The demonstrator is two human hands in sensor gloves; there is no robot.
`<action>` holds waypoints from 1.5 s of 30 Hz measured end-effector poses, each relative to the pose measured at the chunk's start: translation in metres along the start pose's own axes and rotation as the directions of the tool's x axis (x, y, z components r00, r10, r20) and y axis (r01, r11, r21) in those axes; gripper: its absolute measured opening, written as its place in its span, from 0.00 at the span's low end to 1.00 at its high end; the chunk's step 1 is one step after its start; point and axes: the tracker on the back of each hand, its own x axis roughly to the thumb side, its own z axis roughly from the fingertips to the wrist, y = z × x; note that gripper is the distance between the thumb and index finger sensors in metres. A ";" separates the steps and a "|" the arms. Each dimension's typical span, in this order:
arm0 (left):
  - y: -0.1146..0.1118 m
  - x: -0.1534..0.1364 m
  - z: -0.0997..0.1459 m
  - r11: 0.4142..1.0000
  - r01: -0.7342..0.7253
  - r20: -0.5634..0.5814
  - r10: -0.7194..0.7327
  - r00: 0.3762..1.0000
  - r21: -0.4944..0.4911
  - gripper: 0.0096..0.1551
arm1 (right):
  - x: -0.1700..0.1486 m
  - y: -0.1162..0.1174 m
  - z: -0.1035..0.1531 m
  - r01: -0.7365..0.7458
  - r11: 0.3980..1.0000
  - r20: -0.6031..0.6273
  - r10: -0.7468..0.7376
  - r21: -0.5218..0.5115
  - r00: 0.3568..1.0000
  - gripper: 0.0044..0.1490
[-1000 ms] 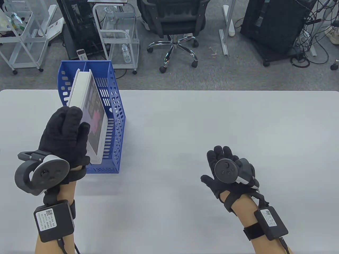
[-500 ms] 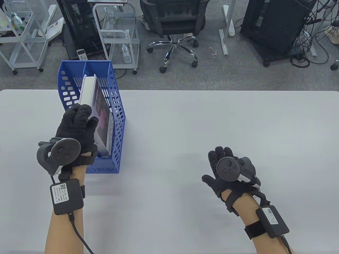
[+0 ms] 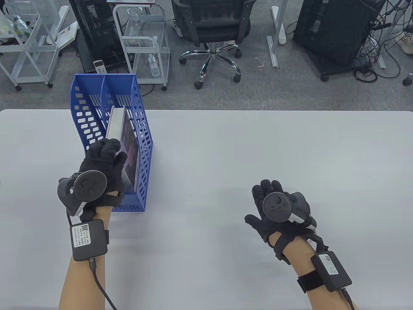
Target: Insert the book into the document holder
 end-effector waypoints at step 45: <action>0.005 0.107 0.023 0.827 -0.343 -0.228 0.266 0.937 -0.446 0.48 | 0.004 0.000 -0.001 0.018 1.000 0.019 -0.018 0.000 1.000 0.56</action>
